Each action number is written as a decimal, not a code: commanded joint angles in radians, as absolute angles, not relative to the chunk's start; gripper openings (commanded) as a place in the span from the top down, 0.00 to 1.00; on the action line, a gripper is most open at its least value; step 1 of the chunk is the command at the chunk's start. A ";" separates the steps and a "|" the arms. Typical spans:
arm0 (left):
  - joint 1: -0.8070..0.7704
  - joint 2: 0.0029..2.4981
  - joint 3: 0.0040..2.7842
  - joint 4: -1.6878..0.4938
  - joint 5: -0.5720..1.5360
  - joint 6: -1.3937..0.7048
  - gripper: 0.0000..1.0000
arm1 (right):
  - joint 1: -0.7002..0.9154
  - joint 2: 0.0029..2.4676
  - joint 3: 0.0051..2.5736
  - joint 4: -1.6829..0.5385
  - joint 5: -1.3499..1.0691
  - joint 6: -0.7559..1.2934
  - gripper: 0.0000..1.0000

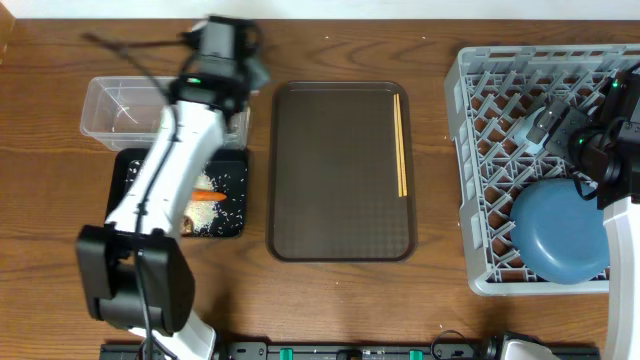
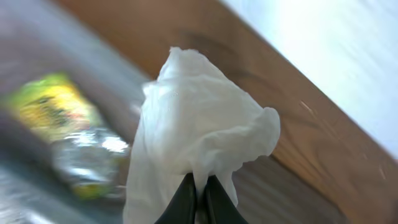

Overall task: Sort waste into correct bins and load items into the dishwasher rack
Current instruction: 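Carry the tissue left and release it into the clear bin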

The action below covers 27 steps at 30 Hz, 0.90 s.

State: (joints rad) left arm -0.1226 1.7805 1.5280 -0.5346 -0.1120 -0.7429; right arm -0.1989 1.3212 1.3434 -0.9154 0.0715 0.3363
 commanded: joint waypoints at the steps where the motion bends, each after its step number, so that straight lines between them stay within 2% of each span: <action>1: -0.030 1.804 1.533 -0.565 -0.124 -0.920 0.94 | -0.204 1.322 1.353 -0.914 0.075 0.336 0.01; 9: 0.092 1.837 1.533 -0.571 -0.117 -0.972 0.94 | -0.204 1.322 1.353 -0.914 0.075 0.336 0.01; 20: 0.104 1.871 1.531 -0.576 -0.117 -1.020 0.92 | -0.204 1.322 1.353 -0.914 0.075 0.336 0.01; 21: 0.104 1.873 1.531 -0.577 -0.117 -1.020 0.85 | -0.204 1.322 1.353 -0.914 0.075 0.336 0.01; 22: 0.104 1.874 1.530 -0.578 -0.117 -1.019 0.75 | -0.204 1.322 1.353 -0.914 0.075 0.336 0.01; 25: 0.104 1.874 1.530 -0.580 -0.117 -1.019 0.34 | -0.204 1.322 1.353 -0.914 0.075 0.336 0.01; 26: 0.104 1.874 1.530 -0.583 -0.117 -1.019 0.23 | -0.204 1.322 1.353 -0.914 0.075 0.336 0.01; 27: 0.104 1.874 1.530 -0.588 -0.117 -1.019 0.18 | -0.204 1.322 1.353 -0.914 0.075 0.336 0.01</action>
State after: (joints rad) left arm 0.1013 1.8610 1.5280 -0.5781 -0.1108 -1.0149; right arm -0.1989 1.3212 1.3434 -0.9154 0.0715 0.3359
